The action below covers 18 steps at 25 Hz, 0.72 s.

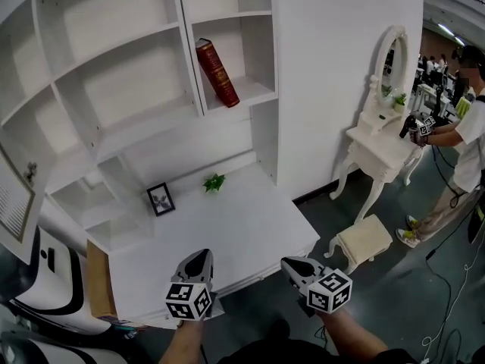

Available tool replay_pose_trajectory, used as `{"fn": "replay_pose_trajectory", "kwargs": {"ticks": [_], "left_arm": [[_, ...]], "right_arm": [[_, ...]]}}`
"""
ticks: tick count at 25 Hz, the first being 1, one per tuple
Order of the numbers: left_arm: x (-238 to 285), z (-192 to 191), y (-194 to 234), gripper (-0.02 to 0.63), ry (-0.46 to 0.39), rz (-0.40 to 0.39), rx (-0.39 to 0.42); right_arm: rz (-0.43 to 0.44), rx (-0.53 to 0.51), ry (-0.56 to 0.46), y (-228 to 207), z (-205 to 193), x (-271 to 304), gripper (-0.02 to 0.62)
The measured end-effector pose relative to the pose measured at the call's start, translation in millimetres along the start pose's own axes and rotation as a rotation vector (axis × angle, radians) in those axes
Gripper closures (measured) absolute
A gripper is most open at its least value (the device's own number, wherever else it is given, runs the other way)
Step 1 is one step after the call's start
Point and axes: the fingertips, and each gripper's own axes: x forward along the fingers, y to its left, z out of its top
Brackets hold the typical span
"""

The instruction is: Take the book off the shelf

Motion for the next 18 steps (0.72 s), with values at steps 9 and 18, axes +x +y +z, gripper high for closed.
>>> {"fn": "replay_pose_trajectory", "kwargs": {"ticks": [9,18], "left_arm": [[62,8,-7,0.597,0.031,0.026,-0.001],[98,4,25,0.597,0.044,0.039,-0.05]], "right_arm": [[0.011,0.05,0.028,-75,8,18,0.581],[0.02,0.05,0.069,-95,10,56,0.581]]}}
